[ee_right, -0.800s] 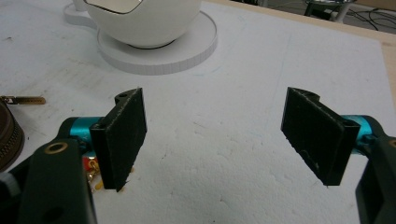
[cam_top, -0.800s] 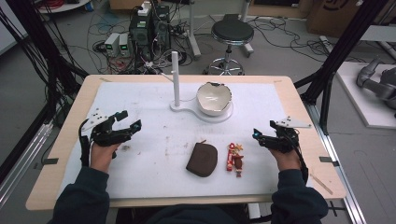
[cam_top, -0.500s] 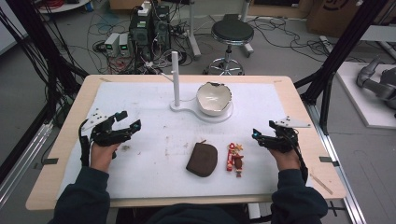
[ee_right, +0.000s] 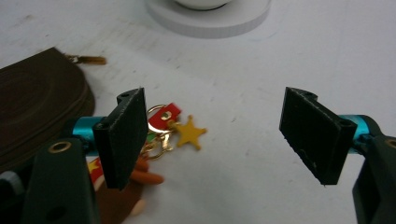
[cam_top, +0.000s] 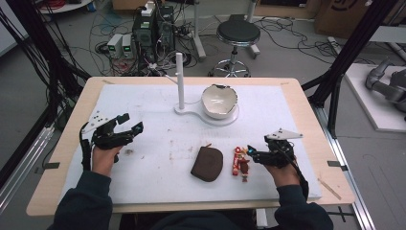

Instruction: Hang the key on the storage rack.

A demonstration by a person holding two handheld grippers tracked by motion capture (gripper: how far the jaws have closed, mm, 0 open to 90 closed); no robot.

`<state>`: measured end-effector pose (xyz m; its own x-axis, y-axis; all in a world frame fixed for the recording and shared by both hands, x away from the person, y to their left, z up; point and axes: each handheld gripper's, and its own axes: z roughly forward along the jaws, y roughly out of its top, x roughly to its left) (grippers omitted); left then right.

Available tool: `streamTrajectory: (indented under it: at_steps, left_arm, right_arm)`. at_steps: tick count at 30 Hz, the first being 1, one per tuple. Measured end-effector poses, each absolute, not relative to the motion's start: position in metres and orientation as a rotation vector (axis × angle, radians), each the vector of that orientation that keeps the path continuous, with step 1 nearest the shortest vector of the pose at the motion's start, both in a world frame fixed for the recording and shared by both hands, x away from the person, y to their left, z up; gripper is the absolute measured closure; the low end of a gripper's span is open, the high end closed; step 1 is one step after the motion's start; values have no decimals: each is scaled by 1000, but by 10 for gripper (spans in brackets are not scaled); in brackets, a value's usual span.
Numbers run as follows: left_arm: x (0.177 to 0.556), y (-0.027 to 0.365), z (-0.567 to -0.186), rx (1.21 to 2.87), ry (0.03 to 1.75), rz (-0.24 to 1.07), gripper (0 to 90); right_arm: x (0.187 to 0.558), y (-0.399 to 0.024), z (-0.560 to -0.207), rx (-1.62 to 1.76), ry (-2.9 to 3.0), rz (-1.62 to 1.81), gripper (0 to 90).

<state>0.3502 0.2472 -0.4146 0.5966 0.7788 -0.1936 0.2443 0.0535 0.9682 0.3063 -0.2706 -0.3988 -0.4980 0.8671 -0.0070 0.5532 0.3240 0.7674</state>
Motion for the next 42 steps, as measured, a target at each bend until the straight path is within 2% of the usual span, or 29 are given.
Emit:
streamTrajectory:
  at_steps: [7,13,16,18,19,24,25,30,31,36,37,39,40,42]
  left_arm:
    - [353,248,-417,1500,915,496,237]
    - [354,247,-417,1505,914,497,246]
    - [353,247,-417,1509,911,494,246]
    - [353,246,-417,1512,911,493,246]
    - [353,246,-417,1513,911,493,246]
    - [353,245,-417,1520,909,494,246]
    - [353,246,-417,1518,913,494,246]
    - [353,246,-418,1521,917,497,246]
    - [353,246,-417,1522,917,495,247]
    - [353,245,-418,1529,913,495,248]
    - [353,245,-418,1529,912,495,248]
    - [353,246,-418,1530,913,494,248]
    - [354,245,-418,1524,915,492,248]
    - [354,245,-419,1532,916,489,248]
  right_arm:
    - [297,-251,-408,1238,2323,952,240]
    - [301,-239,-425,1247,2433,772,291]
    - [303,-244,-428,1268,2432,750,360]
    - [305,-248,-427,1261,2397,741,452]
    - [308,-250,-427,1261,2367,731,455]
    - [333,-265,-430,1260,2266,666,450]
    - [337,-272,-431,1282,2245,679,408]
    - [331,-279,-425,1301,2222,699,379]
    - [327,-280,-425,1321,2244,696,351]
    - [328,-278,-433,1351,2314,660,315]
    - [330,-280,-432,1347,2294,657,429]
    - [331,-282,-432,1349,2296,663,464]
    - [335,-288,-432,1397,2326,724,564]
    - [335,-289,-432,1383,2335,733,566]
